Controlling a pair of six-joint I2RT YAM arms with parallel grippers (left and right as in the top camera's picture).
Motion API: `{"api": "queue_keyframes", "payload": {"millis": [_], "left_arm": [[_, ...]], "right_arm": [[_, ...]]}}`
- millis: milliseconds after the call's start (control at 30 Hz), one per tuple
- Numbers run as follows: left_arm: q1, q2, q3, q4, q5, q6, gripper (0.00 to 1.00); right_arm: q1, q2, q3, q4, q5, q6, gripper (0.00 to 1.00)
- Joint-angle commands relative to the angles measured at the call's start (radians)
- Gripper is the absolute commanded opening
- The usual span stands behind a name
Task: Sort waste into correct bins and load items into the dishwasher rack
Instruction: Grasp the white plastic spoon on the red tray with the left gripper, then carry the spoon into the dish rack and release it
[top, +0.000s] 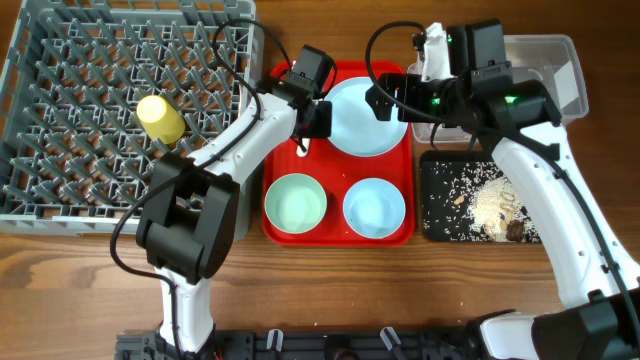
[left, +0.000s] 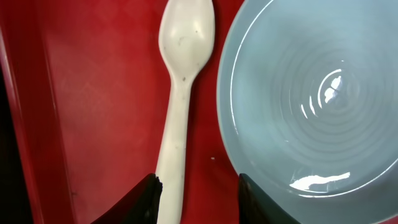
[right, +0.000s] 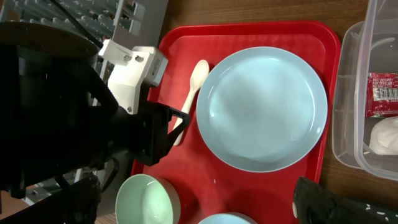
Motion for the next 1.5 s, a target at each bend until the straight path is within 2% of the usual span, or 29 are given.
{"api": "queue_keyframes", "payload": {"millis": [0, 467, 533, 567, 600, 767, 967, 1167, 1333, 1467], "left_arm": [[0.003, 0.027, -0.001, 0.009, -0.051, -0.008, 0.41], [0.003, 0.140, -0.001, 0.016, -0.051, -0.008, 0.41], [0.003, 0.151, -0.001, 0.018, -0.051, -0.005, 0.31], [0.003, 0.152, -0.001, 0.018, -0.051, -0.005, 0.08], [0.003, 0.149, -0.001, 0.023, -0.051, -0.005, 0.04], [0.004, 0.126, 0.001, 0.029, -0.094, -0.005, 0.04], [0.004, -0.018, 0.001, 0.003, -0.154, -0.005, 0.05], [0.014, -0.196, 0.001, -0.067, -0.399, -0.005, 0.04], [0.087, -0.323, 0.001, -0.100, -0.403, -0.005, 0.07], [0.182, -0.304, 0.000, -0.152, -0.398, -0.005, 0.08]], "right_arm": [[0.001, 0.013, -0.002, 0.002, -0.016, 0.005, 1.00], [0.001, 0.013, -0.002, 0.003, -0.016, 0.006, 1.00], [0.001, 0.013, -0.002, 0.003, -0.016, 0.005, 1.00], [0.001, 0.013, -0.002, 0.003, -0.016, 0.006, 1.00], [0.001, 0.013, -0.002, 0.003, -0.016, 0.006, 1.00], [0.001, 0.013, -0.002, 0.003, -0.016, 0.005, 1.00], [0.001, 0.013, -0.002, 0.003, -0.016, 0.005, 1.00], [0.001, 0.013, -0.002, 0.003, -0.016, 0.005, 1.00], [0.001, 0.013, -0.002, 0.003, -0.016, 0.006, 1.00], [0.001, 0.013, -0.002, 0.003, -0.016, 0.006, 1.00]]}}
